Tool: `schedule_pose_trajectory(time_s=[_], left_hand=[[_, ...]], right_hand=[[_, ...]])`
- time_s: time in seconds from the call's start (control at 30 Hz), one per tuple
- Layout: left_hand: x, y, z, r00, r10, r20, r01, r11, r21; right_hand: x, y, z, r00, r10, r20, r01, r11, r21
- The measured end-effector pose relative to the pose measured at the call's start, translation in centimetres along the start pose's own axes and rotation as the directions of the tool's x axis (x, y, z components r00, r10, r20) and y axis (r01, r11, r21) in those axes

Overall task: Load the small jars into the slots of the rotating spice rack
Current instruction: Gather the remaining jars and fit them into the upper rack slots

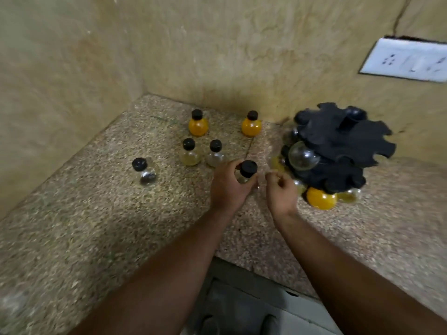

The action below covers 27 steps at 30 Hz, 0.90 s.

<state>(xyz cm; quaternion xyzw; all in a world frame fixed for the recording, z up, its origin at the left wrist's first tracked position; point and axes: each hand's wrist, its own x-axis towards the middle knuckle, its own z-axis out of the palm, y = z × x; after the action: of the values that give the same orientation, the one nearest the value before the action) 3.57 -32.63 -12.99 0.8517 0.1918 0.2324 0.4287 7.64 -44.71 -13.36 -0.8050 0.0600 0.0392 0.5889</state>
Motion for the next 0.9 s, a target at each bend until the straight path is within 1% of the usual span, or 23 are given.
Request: schedule_pose_trajectory(time_s=[0.1, 0.17, 0.23, 0.33, 0.4, 0.5, 0.6, 0.7, 0.8, 0.9], left_hand=[[0.3, 3.3, 2.4, 0.994, 0.074, 0.076, -0.071, 0.997, -0.043], [0.3, 5.5, 3.7, 0.984, 0.121, 0.129, -0.11, 0.99, -0.093], [0.3, 7.8, 4.9, 0.968, 0.168, 0.188, -0.145, 0.981, -0.131], [0.4, 9.8, 6.6, 0.946, 0.226, 0.233, -0.193, 0.969, -0.155], [0.4, 10.7, 7.6, 0.938, 0.251, 0.24, -0.219, 0.964, -0.151], [0.3, 11.9, 8.8, 0.925, 0.295, 0.238, -0.273, 0.954, -0.124], [0.4, 12.7, 9.8, 0.919, 0.304, 0.25, -0.293, 0.953, -0.081], [0.5, 13.3, 10.8, 0.914, 0.317, 0.254, -0.324, 0.946, -0.013], [0.6, 13.7, 11.5, 0.911, 0.301, 0.282, -0.3, 0.953, -0.047], [0.7, 14.0, 12.4, 0.917, 0.28, 0.285, -0.264, 0.96, -0.095]], right_hand=[[1.3, -0.8, -4.2, 0.993, 0.098, -0.059, -0.077, 0.953, 0.292], [2.1, -1.0, -6.8, 0.976, 0.191, -0.107, -0.133, 0.906, 0.402], [3.0, -1.0, -9.4, 0.951, 0.262, -0.162, -0.159, 0.869, 0.47], [4.0, -0.9, -12.1, 0.921, 0.326, -0.211, -0.182, 0.843, 0.507], [4.7, -0.8, -13.7, 0.913, 0.353, -0.206, -0.192, 0.815, 0.547], [5.6, -1.1, -15.3, 0.923, 0.355, -0.15, -0.194, 0.765, 0.614], [6.4, -1.4, -16.3, 0.931, 0.345, -0.122, -0.195, 0.75, 0.632], [7.2, -1.5, -16.6, 0.94, 0.325, -0.103, -0.195, 0.762, 0.618], [7.9, -1.6, -16.7, 0.947, 0.302, -0.106, -0.196, 0.81, 0.552], [8.4, -1.2, -17.0, 0.969, 0.237, -0.072, -0.174, 0.858, 0.484]])
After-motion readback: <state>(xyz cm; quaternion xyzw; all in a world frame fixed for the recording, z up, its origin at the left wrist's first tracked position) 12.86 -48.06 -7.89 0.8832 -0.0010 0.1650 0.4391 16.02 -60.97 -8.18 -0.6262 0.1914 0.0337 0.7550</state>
